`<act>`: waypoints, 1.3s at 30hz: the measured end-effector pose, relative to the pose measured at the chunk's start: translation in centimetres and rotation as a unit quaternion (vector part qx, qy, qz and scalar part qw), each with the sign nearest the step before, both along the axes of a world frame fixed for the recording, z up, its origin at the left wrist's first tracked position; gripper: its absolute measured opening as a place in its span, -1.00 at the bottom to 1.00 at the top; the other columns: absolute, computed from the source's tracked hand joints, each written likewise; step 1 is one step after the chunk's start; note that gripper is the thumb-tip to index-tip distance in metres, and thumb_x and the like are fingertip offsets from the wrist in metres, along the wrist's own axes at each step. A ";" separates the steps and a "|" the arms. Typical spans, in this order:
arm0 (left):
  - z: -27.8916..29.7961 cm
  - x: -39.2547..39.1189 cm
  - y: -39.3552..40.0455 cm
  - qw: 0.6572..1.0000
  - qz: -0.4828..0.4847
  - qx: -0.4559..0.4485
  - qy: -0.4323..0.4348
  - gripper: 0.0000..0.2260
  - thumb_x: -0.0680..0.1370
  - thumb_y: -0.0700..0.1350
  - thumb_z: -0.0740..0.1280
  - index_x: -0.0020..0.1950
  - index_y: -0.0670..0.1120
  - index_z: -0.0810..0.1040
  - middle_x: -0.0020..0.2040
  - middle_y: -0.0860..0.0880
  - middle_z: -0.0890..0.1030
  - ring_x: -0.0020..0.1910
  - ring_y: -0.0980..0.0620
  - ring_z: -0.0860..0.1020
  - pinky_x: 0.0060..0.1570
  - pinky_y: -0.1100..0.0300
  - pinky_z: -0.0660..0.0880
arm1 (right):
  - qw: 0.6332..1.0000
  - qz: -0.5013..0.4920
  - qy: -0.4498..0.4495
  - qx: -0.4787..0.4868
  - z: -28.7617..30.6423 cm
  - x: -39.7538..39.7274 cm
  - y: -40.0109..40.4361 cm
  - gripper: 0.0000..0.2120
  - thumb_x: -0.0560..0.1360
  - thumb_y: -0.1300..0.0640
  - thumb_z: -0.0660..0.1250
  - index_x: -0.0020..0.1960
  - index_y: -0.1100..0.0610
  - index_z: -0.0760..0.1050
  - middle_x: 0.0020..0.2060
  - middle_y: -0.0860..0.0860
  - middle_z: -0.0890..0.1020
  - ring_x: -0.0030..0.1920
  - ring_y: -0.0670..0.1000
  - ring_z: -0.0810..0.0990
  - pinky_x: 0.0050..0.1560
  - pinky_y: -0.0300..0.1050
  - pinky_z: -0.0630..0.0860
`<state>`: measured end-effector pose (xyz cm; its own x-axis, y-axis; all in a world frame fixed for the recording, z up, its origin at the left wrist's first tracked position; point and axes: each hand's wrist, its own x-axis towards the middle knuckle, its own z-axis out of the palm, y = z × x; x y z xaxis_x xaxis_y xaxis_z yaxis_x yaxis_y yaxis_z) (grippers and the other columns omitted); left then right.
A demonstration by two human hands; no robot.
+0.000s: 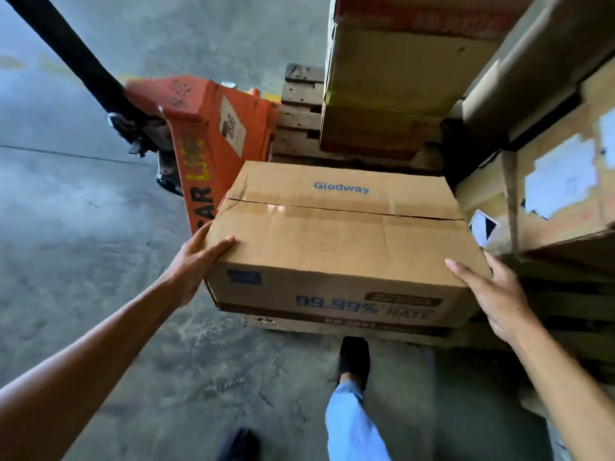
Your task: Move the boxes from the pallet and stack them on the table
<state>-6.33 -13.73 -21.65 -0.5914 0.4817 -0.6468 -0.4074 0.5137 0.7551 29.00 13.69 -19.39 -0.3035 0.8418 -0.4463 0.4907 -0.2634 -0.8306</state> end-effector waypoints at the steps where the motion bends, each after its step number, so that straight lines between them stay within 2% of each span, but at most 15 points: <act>1: 2.6 0.1 -1.8 1.000 -0.001 0.009 0.007 -0.38 0.49 0.01 0.38 0.51 0.06 0.24 0.35 -0.08 0.45 0.12 0.03 0.55 -0.08 0.23 0.54 | 1.000 -0.003 0.008 0.007 2.9 0.3 -2.2 -0.21 0.07 -0.27 0.57 0.23 0.02 0.53 0.06 -0.06 0.67 0.12 -0.02 0.61 0.21 -0.03 0.48; 3: 9.5 0.3 -4.8 0.999 -0.001 0.046 0.023 -0.40 0.52 -0.03 0.36 0.52 0.05 0.23 0.28 -0.05 0.48 0.02 0.09 0.56 -0.23 0.32 0.57 | 0.999 -0.018 0.028 0.031 9.8 1.4 -6.7 -0.40 0.24 -0.07 0.56 0.23 0.05 0.53 0.05 -0.04 0.67 0.11 -0.02 0.62 0.19 -0.08 0.51; 5: 16.2 0.4 -7.0 0.994 0.006 0.090 0.054 -0.42 0.54 -0.09 0.35 0.52 0.03 0.22 0.12 0.08 0.50 -0.07 0.17 0.54 -0.35 0.44 0.53 | 0.996 -0.039 0.042 0.065 16.6 2.5 -10.5 -0.34 0.18 -0.14 0.56 0.23 0.02 0.53 0.03 -0.06 0.68 0.05 -0.10 0.64 0.10 -0.24 0.54; 7: 22.5 0.3 -8.1 0.987 0.003 0.142 0.081 -0.39 0.50 -0.08 0.38 0.51 0.07 0.24 0.17 0.12 0.49 -0.03 0.20 0.53 -0.30 0.45 0.52 | 0.990 -0.056 0.061 0.113 23.1 3.5 -12.9 -0.25 0.12 -0.21 0.55 0.25 0.02 0.51 0.02 -0.09 0.68 -0.02 -0.20 0.64 0.01 -0.37 0.54; 9: 28.9 0.5 -8.5 0.975 -0.019 0.193 0.104 -0.38 0.47 -0.06 0.41 0.49 0.11 0.26 0.33 0.04 0.46 0.02 0.19 0.55 -0.24 0.44 0.53 | 0.979 -0.079 0.093 0.165 30.1 4.7 -15.1 -0.40 0.31 0.01 0.52 0.31 0.08 0.47 0.03 -0.06 0.66 -0.12 -0.32 0.62 -0.03 -0.44 0.51; 13: 40.3 2.8 -7.0 0.945 -0.037 0.290 0.144 -0.47 0.53 -0.10 0.36 0.46 0.15 0.30 0.17 -0.03 0.52 -0.19 0.15 0.53 -0.44 0.45 0.49 | 0.941 -0.131 0.109 0.291 42.5 8.2 -17.8 -0.55 0.42 0.23 0.44 0.29 0.08 0.45 -0.24 -0.25 0.67 -0.25 -0.38 0.59 -0.22 -0.52 0.48; 15: 45.2 4.9 -5.8 0.916 -0.078 0.357 0.163 -0.43 0.49 -0.04 0.41 0.46 0.15 0.31 0.26 -0.01 0.50 -0.05 0.19 0.55 -0.30 0.49 0.50 | 0.916 -0.166 0.107 0.348 48.3 11.0 -19.6 -0.57 0.41 0.16 0.46 0.25 0.03 0.49 -0.25 -0.30 0.68 -0.20 -0.35 0.61 -0.14 -0.43 0.53; 18: 50.8 8.2 -3.6 0.878 -0.145 0.432 0.147 -0.21 0.32 0.06 0.53 0.49 0.11 0.27 0.37 -0.05 0.42 0.11 0.14 0.54 -0.18 0.44 0.53 | 0.886 -0.193 0.101 0.410 54.8 16.1 -22.3 -0.43 0.18 -0.26 0.51 0.15 -0.16 0.53 -0.05 -0.20 0.69 0.00 -0.21 0.62 0.09 -0.23 0.54; 20: 54.0 11.6 -2.0 0.859 -0.175 0.462 0.136 -0.15 0.27 0.08 0.55 0.50 0.15 0.24 0.36 -0.06 0.39 0.09 0.08 0.54 -0.26 0.37 0.57 | 0.866 -0.208 0.107 0.443 58.0 20.1 -24.3 -0.40 0.10 -0.32 0.51 0.10 -0.20 0.54 -0.01 -0.14 0.67 -0.03 -0.23 0.62 0.01 -0.35 0.53; 23: 57.9 18.0 0.2 0.826 -0.211 0.499 0.157 -0.12 0.21 0.23 0.52 0.48 0.21 0.25 0.36 -0.04 0.40 0.00 0.13 0.55 -0.29 0.44 0.53 | 0.838 -0.246 0.107 0.474 61.4 26.4 -26.9 -0.61 0.29 -0.10 0.51 0.09 -0.14 0.55 0.04 -0.05 0.67 -0.12 -0.25 0.61 -0.10 -0.45 0.52; 25: 59.7 23.1 1.9 0.808 -0.214 0.521 0.174 -0.32 0.43 0.09 0.45 0.49 0.14 0.25 0.36 0.01 0.40 -0.08 0.23 0.51 -0.30 0.54 0.46 | 0.820 -0.273 0.098 0.493 63.2 31.1 -28.8 -0.46 0.21 -0.20 0.52 0.14 -0.07 0.55 0.03 -0.04 0.67 -0.11 -0.19 0.62 -0.09 -0.42 0.53; 28: 61.4 30.4 5.1 0.776 -0.263 0.559 0.129 -0.30 0.38 0.04 0.47 0.48 0.10 0.29 0.41 0.01 0.40 0.06 0.30 0.49 -0.12 0.47 0.48 | 0.788 -0.321 0.083 0.519 64.8 37.9 -31.1 -0.18 0.02 -0.38 0.51 0.21 -0.05 0.53 -0.04 -0.11 0.70 -0.12 -0.22 0.63 -0.13 -0.44 0.52; 31: 62.7 38.1 8.2 0.744 -0.298 0.591 0.096 -0.38 0.47 -0.10 0.43 0.49 0.04 0.29 0.39 0.00 0.41 0.08 0.26 0.49 -0.11 0.45 0.48 | 0.765 -0.352 0.068 0.534 66.2 44.5 -33.4 -0.22 0.05 -0.35 0.52 0.20 -0.05 0.53 0.00 -0.08 0.69 -0.11 -0.22 0.63 -0.08 -0.39 0.54; 36: 63.9 51.0 12.7 0.709 -0.369 0.598 0.052 -0.33 0.38 0.06 0.45 0.46 0.16 0.32 0.44 0.00 0.34 0.27 0.07 0.46 0.10 0.25 0.45 | 0.722 -0.414 0.046 0.553 67.8 54.7 -36.5 -0.45 0.15 -0.16 0.49 0.11 -0.06 0.54 -0.03 -0.08 0.66 -0.20 -0.32 0.60 -0.13 -0.49 0.49; 39: 64.5 58.2 14.7 0.702 -0.384 0.599 0.026 -0.47 0.54 -0.15 0.34 0.48 0.08 0.29 0.23 0.09 0.47 -0.03 0.31 0.59 -0.11 0.42 0.52 | 0.707 -0.436 0.033 0.556 68.2 59.5 -37.4 -0.51 0.20 -0.17 0.52 0.09 -0.14 0.54 -0.03 -0.13 0.68 -0.18 -0.33 0.60 -0.08 -0.48 0.50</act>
<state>51.82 0.93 42.90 0.1318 0.8510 0.5084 -0.3131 -0.4509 0.8359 88.54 -23.70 48.84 0.5582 0.5400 0.6299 0.4957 0.3918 -0.7751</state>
